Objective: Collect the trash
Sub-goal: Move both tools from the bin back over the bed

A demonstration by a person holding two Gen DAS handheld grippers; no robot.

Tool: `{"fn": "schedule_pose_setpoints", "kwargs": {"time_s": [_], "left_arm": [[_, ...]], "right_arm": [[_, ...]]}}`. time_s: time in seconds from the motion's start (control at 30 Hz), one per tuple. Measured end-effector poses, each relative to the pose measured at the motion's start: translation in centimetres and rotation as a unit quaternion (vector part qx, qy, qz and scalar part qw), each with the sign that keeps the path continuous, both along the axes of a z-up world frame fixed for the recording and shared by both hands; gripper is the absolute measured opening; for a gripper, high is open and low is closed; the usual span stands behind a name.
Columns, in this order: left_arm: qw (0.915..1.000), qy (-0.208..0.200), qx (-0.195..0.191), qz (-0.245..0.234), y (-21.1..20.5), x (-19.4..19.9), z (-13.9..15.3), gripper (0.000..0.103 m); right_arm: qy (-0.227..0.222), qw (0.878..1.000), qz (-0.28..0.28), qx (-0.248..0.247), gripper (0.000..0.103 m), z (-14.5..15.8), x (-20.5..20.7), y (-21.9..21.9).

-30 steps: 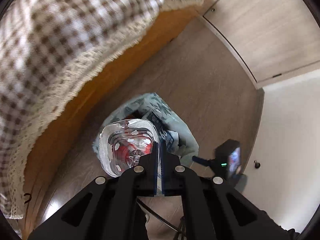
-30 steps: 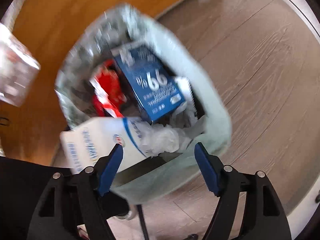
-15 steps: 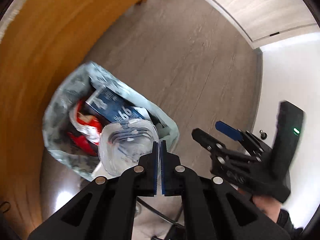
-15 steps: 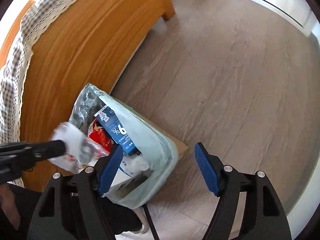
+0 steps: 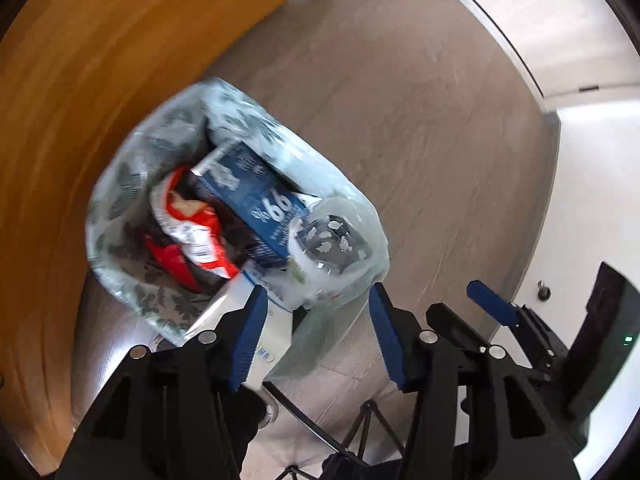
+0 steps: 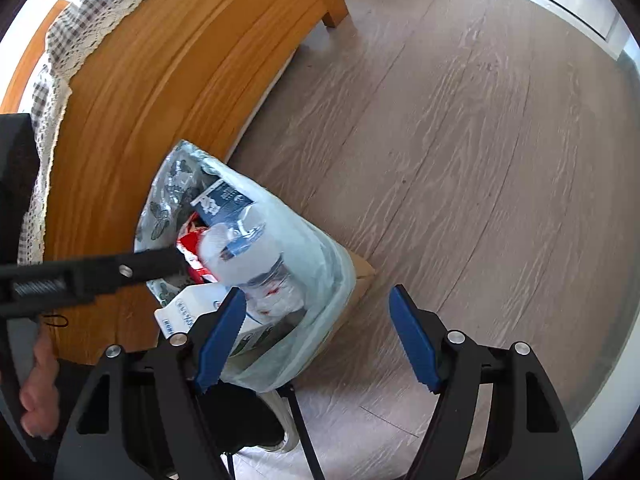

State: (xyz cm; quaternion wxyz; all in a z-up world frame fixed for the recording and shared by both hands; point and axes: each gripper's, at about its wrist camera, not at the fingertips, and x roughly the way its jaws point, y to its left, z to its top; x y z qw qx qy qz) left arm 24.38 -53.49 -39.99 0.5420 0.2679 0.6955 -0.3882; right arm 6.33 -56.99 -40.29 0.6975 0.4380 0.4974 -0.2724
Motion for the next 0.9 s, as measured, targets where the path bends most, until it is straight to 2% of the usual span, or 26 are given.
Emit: {"fn": "schedule_pose_setpoints", "kwargs": {"time_s": [0.27, 0.4, 0.47, 0.6, 0.7, 0.83, 0.9], "left_arm": [[0.9984, -0.007, -0.039, 0.041, 2.0, 1.4, 4.7, 0.05], [0.992, -0.024, -0.091, 0.084, 4.1, 2.9, 8.6, 0.05], [0.9854, -0.023, -0.13, 0.107, 5.9, 4.1, 10.9, 0.05], [0.9703, -0.054, -0.184, 0.147, 10.6, 7.6, 15.8, 0.053], [0.9542, -0.076, -0.222, 0.185, 15.1, 11.2, 19.7, 0.055], [0.9326, -0.119, -0.258, 0.223, 21.8, 15.7, 24.1, 0.058], [0.9226, -0.142, -0.262, 0.245, 25.4, 18.1, 25.8, 0.058]], "right_arm": [[0.007, 1.0, 0.021, -0.016, 0.071, 1.5, 1.3, 0.9], [0.016, 0.999, 0.035, -0.037, 0.071, 3.1, 2.5, 1.4], [0.017, 0.998, 0.042, -0.051, 0.071, 4.4, 3.5, 1.5], [0.011, 0.994, 0.063, -0.091, 0.071, 8.1, 6.5, 2.0], [-0.002, 0.988, 0.087, -0.128, 0.071, 11.5, 9.6, 3.2], [-0.033, 0.979, 0.113, -0.168, 0.071, 16.3, 14.5, 5.3], [-0.053, 0.973, 0.128, -0.182, 0.071, 18.5, 17.3, 6.7]]}}
